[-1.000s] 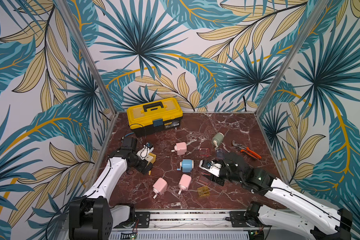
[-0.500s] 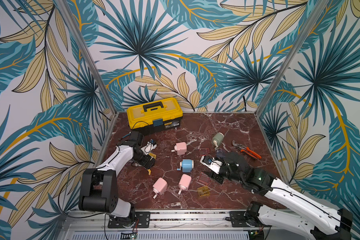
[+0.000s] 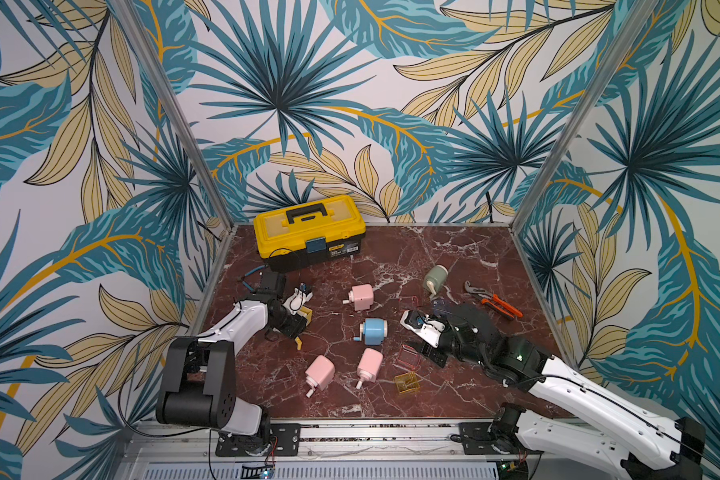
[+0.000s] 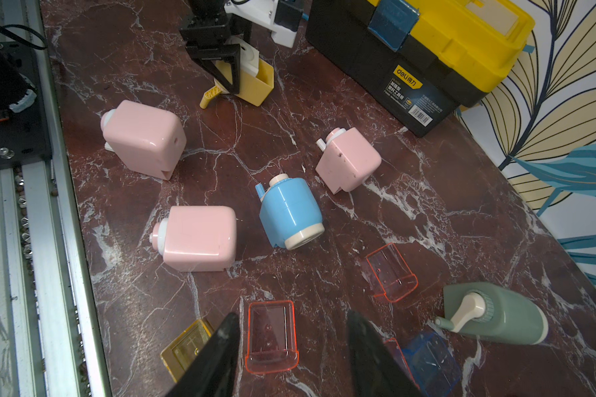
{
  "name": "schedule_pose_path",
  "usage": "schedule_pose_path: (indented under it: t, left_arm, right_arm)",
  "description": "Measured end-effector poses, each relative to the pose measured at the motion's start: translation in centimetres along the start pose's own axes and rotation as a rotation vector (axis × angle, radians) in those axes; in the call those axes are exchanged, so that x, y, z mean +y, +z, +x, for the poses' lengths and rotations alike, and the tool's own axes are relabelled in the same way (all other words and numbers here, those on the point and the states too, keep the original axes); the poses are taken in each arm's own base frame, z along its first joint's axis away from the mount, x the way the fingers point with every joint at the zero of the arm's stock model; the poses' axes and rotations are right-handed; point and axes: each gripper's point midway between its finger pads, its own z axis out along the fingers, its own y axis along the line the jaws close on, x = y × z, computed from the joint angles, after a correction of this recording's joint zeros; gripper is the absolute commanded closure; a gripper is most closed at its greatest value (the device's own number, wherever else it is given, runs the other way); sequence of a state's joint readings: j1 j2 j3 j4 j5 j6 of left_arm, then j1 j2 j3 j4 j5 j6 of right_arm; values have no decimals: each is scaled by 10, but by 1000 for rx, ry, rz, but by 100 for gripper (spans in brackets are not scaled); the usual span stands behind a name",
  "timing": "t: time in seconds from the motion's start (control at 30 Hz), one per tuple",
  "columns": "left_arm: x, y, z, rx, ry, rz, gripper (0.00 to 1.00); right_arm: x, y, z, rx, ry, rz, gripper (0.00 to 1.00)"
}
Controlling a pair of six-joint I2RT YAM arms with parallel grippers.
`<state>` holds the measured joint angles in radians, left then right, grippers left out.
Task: Put the tray back into the pencil sharpener
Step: Pick up the pencil sharpener from the center of the board.
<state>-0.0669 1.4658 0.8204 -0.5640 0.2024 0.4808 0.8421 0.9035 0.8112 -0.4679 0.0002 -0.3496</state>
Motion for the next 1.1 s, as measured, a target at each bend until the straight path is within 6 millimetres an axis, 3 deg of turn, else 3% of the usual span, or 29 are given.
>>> schedule_pose_path:
  t: [0.3,0.43,0.53,0.67,0.8,0.9,1.1]
  left_arm:
    - [1,-21,-13,-86,49,-39,53]
    - [-8,-53,-30,-211,121,-56,57]
    - [-17,-78,-41,-302,174,-63,59]
    - [-41,-99,-51,-378,263,-45,59]
    - [-79,-110,-60,-433,385,21,59]
    - [-103,-116,-64,-455,470,66,59]
    - [-124,-126,-77,-480,544,105,59]
  right_arm:
    - [-3,1,-7,-32,81,10,51]
    - [-12,9,-12,-29,297,51,61]
    - [-25,18,-21,7,529,98,63]
    - [-35,35,-51,40,797,106,63]
    - [-29,60,-78,60,952,21,56]
    - [-17,80,-88,100,1013,-58,54]
    - [-3,107,-97,162,1046,-153,58]
